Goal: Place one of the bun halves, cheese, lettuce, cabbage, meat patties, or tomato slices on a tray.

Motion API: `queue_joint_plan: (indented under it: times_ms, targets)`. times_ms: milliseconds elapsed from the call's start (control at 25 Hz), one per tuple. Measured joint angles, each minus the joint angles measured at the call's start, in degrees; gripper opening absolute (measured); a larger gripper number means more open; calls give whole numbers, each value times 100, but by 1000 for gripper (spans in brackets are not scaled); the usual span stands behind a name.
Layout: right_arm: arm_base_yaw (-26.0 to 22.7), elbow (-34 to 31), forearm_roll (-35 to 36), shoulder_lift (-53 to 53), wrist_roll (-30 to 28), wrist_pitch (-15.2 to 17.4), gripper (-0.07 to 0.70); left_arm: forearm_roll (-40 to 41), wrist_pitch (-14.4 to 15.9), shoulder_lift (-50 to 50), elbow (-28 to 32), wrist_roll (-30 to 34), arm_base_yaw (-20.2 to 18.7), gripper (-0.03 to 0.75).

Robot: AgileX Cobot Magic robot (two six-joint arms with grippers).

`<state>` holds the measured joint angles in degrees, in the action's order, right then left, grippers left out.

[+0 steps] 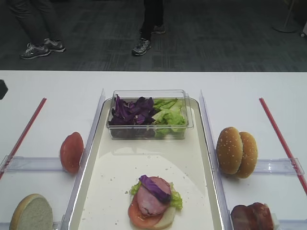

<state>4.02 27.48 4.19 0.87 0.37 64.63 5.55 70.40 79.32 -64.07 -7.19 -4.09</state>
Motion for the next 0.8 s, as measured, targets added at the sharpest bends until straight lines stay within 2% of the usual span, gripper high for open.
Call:
queue_joint_plan:
  times_ms: [520, 800]
  targets:
    - [0, 0, 0, 0, 0, 0, 445, -12, 22, -2383, 1901, -48, 0, 314]
    - [0, 0, 0, 0, 0, 0, 445, -24, 44, -3658, 2719, -68, 0, 314]
